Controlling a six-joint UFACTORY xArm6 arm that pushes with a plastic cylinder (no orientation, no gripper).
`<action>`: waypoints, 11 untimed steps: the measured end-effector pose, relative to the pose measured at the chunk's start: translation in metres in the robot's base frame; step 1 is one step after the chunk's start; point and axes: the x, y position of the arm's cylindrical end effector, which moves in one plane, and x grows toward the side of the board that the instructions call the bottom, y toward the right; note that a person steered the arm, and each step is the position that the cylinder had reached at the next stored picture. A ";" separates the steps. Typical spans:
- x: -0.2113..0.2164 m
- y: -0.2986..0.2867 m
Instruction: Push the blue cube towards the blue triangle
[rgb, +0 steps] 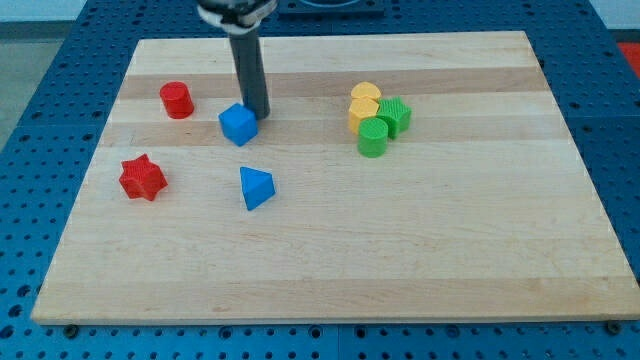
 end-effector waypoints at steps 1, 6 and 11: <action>-0.011 0.003; 0.015 0.004; 0.049 -0.048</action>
